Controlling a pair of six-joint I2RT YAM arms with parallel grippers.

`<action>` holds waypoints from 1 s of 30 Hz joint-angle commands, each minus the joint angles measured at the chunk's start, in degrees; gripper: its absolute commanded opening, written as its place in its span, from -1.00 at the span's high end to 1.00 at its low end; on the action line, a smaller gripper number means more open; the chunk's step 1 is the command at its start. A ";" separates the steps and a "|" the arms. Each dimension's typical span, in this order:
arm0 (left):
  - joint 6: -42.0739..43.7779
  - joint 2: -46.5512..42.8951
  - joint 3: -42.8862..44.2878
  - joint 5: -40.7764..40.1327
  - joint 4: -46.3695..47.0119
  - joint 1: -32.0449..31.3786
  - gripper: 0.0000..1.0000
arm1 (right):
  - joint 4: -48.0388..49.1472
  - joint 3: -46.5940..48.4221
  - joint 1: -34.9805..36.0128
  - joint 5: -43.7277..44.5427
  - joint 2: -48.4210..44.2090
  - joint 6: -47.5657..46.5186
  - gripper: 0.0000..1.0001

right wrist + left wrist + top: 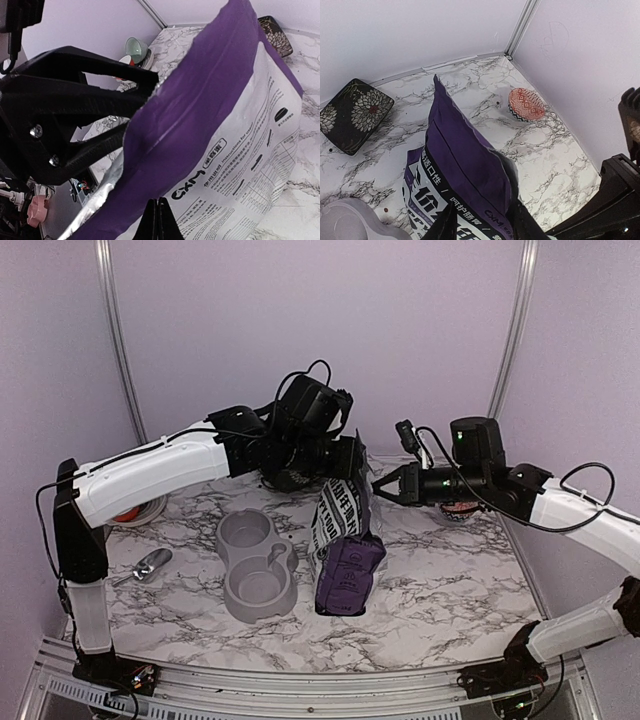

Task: Serve the pet food
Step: Open the pet food bag at the center of the board.

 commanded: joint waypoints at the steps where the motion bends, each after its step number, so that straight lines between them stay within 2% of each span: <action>1: 1.05 2.33 -0.03 -1.31 -4.21 0.28 0.22 | -2.02 0.11 0.34 -1.65 0.25 -0.70 1.00; 9: -0.63 3.31 2.46 4.20 -4.12 0.26 0.22 | -3.61 1.30 -0.19 1.19 -0.61 0.08 1.00; 12: -2.32 3.80 3.26 7.74 -4.19 0.12 0.24 | -5.40 2.20 -0.66 3.57 -1.45 0.08 0.92; 17: -5.57 2.59 1.27 7.39 -4.27 -0.11 0.35 | -9.08 5.00 -1.04 6.16 -2.41 -0.67 0.81; 21: -5.94 3.10 0.88 7.22 -4.26 -0.52 0.52 | -11.62 8.64 -1.02 6.16 -2.22 -1.11 0.72; 27: -6.21 3.87 1.38 6.89 -4.16 -1.11 0.59 | -13.36 13.08 -1.07 3.83 -0.88 -1.14 0.45; 30: -6.13 3.87 1.65 6.51 -4.18 -1.24 0.61 | -13.92 14.28 -0.98 2.72 0.32 -0.88 0.39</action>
